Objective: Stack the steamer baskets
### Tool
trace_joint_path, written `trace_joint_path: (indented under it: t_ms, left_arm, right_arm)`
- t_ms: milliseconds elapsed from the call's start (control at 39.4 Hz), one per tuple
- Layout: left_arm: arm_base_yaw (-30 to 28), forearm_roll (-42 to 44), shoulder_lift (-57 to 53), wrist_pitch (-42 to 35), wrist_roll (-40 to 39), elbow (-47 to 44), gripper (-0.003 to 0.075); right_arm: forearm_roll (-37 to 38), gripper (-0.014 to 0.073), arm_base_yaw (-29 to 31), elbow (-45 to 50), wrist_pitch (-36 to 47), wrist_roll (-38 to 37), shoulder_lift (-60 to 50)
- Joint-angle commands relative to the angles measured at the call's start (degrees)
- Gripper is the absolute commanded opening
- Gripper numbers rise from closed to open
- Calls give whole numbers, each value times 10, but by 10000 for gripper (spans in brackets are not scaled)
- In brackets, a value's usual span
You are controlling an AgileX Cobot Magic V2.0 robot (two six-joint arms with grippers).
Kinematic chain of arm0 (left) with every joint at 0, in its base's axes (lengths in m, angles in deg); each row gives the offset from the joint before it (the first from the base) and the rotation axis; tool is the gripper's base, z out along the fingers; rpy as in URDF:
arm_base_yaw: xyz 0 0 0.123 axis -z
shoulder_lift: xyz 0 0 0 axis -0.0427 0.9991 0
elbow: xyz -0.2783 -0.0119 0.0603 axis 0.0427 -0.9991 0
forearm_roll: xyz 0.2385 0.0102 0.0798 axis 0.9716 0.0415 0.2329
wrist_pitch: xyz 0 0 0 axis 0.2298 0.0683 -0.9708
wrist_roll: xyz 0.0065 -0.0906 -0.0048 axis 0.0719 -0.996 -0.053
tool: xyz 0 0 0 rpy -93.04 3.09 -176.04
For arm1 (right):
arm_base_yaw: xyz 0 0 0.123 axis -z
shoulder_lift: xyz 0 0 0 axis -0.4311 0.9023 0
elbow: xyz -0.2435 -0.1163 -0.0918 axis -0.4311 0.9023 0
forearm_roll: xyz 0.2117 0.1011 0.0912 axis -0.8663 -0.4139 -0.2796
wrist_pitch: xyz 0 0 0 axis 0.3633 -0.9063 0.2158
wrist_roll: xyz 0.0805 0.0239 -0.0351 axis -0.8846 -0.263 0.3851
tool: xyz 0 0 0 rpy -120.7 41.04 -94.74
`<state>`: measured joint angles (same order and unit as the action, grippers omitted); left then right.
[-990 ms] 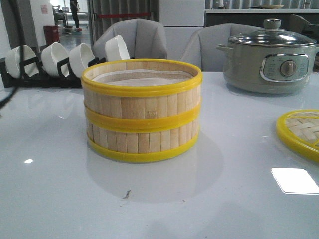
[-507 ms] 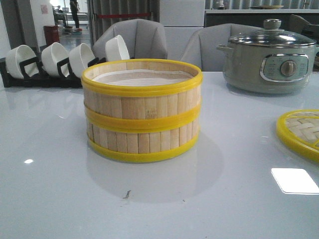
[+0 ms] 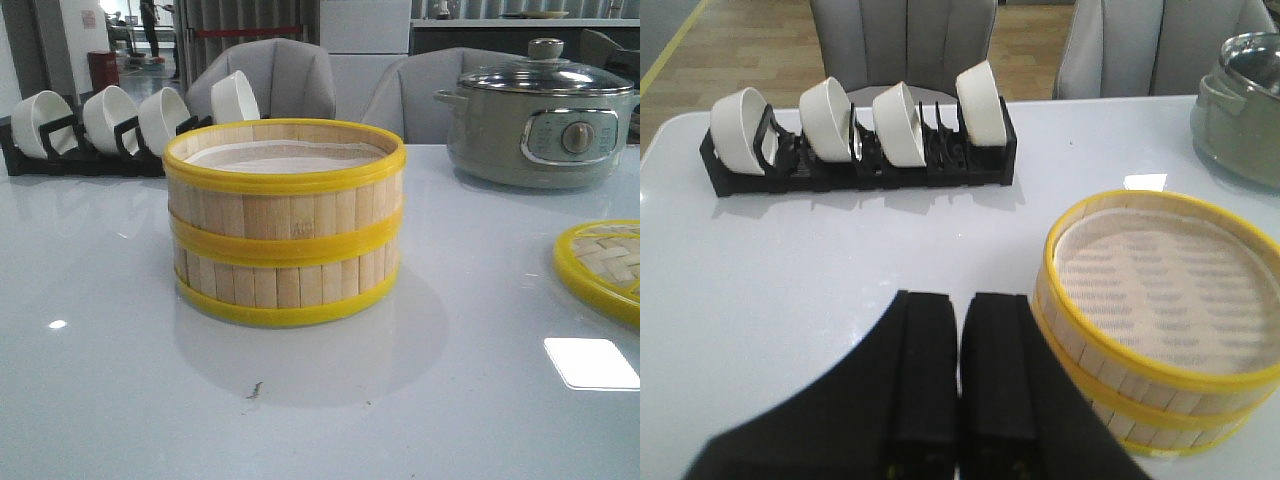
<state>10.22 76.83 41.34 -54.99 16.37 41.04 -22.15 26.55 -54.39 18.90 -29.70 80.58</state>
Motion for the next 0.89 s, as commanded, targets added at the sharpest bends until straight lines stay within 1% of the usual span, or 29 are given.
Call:
trace_joint_path:
  t_ms: [0, 101, 254, 381, 634, 863]
  left_arm:
    - [14, -5, -41, -78, -3, -51, 87]
    - [24, -6, -83, -116, -3, -113, 87]
    - [25, -6, -121, -183, -4, -194, 87]
    - [26, -7, -126, -208, -4, -236, 87]
    - [43, -7, -126, -240, -4, -268, 87]
    - [43, -5, -126, -239, -4, -268, 87]
  right_arm:
    - [-3, 465, 0, -21, 33, 5, -3]
    - [-3, 465, 0, -21, 28, 5, -3]
    - [-3, 465, 0, -21, 24, 5, -3]
    - [-3, 465, 0, -21, 24, 5, -3]
    - [-3, 465, 0, -21, 24, 5, -3]
    - [-3, 465, 0, -21, 24, 5, -3]
